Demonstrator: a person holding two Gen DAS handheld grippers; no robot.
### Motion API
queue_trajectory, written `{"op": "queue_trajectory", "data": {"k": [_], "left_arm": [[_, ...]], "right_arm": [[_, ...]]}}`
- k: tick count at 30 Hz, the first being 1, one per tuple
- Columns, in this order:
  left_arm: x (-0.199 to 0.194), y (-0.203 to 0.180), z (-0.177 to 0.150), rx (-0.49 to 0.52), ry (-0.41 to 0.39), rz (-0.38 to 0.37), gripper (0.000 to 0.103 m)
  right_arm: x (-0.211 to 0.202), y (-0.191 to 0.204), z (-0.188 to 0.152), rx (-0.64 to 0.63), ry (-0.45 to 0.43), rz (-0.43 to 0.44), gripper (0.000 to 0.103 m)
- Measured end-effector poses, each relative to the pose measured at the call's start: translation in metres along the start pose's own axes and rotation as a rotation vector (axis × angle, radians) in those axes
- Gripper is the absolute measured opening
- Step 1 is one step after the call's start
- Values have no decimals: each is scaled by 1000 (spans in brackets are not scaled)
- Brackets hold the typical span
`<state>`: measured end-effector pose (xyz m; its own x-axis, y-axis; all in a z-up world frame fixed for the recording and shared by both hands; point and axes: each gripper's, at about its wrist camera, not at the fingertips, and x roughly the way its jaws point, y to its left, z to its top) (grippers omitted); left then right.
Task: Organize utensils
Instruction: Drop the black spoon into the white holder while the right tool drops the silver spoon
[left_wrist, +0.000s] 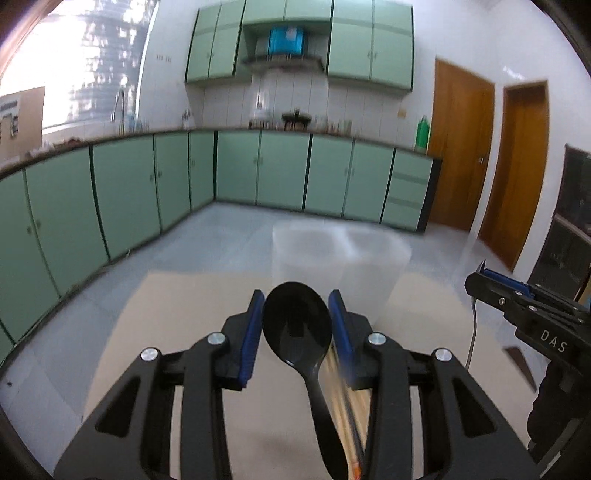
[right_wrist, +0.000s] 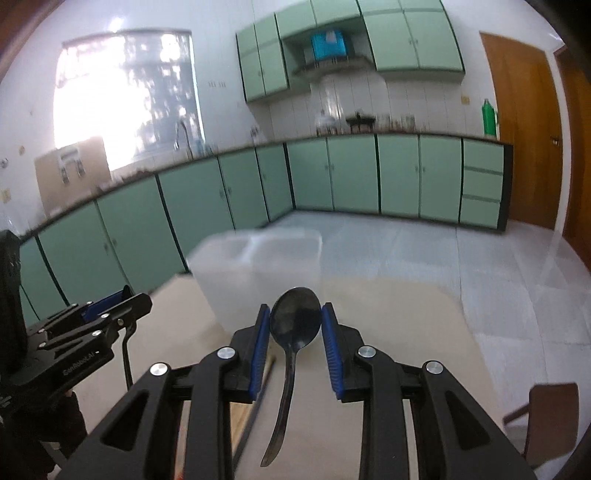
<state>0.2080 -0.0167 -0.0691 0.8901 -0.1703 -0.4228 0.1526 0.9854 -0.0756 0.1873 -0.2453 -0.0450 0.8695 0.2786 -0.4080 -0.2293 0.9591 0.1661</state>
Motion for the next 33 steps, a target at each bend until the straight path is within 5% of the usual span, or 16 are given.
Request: {"op": "queue_trajectory", "data": {"k": [6, 14, 26, 33], "left_arm": [[1, -15, 55, 18, -135, -18, 34], [57, -36, 117, 51, -255, 0, 34], [127, -36, 105, 71, -171, 29, 35], [118, -25, 89, 80, -138, 31, 42]], "right_arm": [[-3, 1, 54, -11, -99, 36, 28], [45, -10, 116, 0, -188, -6, 28], [116, -6, 97, -19, -100, -52, 28], [120, -5, 79, -26, -33, -41, 34]]}}
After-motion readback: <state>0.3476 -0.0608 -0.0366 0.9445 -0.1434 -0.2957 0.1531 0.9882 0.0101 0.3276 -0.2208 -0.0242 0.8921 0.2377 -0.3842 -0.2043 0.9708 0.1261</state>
